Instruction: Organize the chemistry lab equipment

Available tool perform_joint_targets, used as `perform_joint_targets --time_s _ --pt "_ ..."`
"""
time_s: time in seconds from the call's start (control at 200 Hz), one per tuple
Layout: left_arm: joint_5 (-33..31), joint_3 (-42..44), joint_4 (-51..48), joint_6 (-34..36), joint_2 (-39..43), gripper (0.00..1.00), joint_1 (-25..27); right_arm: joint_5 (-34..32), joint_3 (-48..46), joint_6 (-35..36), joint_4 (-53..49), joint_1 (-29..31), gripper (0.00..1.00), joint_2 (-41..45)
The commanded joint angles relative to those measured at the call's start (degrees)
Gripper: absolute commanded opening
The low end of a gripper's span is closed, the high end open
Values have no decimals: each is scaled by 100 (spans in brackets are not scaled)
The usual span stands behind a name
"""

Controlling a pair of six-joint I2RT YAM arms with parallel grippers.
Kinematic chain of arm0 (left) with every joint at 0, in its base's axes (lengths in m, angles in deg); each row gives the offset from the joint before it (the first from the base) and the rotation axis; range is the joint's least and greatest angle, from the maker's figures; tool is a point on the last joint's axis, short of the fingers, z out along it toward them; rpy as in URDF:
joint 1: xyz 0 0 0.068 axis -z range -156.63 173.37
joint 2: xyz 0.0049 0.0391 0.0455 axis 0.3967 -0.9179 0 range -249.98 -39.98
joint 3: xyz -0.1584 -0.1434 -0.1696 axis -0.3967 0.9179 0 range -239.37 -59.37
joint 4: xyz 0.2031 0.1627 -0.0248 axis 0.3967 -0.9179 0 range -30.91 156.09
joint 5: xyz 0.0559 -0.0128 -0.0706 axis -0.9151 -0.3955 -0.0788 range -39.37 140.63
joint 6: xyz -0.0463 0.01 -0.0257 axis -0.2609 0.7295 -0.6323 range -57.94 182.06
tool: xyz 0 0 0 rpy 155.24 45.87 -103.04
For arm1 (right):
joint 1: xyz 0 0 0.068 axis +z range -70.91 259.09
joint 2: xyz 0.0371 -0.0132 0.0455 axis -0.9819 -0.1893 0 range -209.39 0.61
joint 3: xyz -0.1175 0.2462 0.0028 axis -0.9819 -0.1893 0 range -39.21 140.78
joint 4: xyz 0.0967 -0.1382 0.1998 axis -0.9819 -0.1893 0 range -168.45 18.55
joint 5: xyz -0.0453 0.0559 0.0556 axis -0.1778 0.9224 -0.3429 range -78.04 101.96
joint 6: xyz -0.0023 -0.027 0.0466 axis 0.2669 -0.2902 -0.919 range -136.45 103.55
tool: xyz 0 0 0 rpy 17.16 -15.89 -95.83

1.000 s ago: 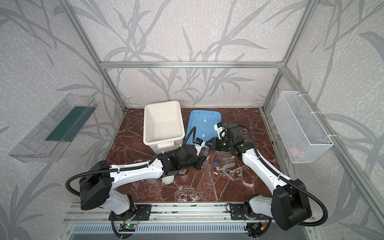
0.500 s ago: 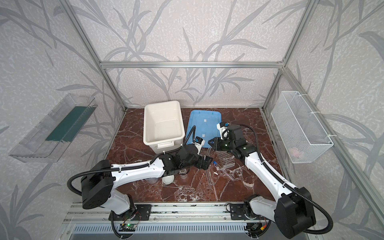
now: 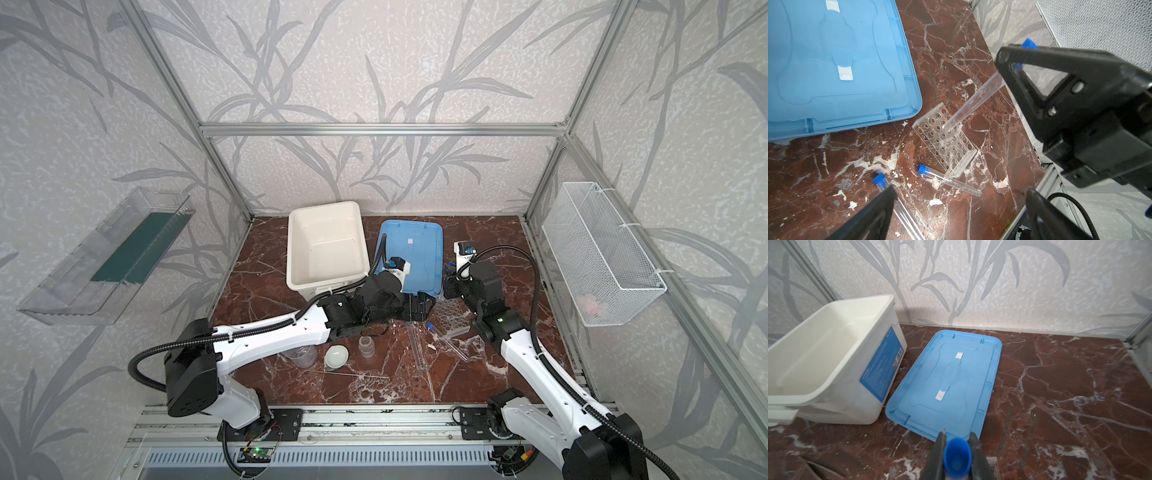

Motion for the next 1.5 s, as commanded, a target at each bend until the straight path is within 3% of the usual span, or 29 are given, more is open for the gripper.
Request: perform_joint_targets --time_s 0.0,0.265,0.445,0.635,1.495 --pt "150 -198 -73 -165 -267 99 -16 -598 -80 477 842 -20 16 -228" --pt "423 -312 240 -84 -665 99 -59 -585 -89 473 1282 -170 16 -938" --pt "1146 -119 1224 -288 -874 99 -271 -659 -151 437 1382 -177 15 -1128" --pt "918 -400 659 8 -977 99 -236 -699 -264 440 1398 -177 15 -1062" --pt "260 -74 556 30 -807 99 -183 -1052 -839 289 1831 -179 19 -1216"
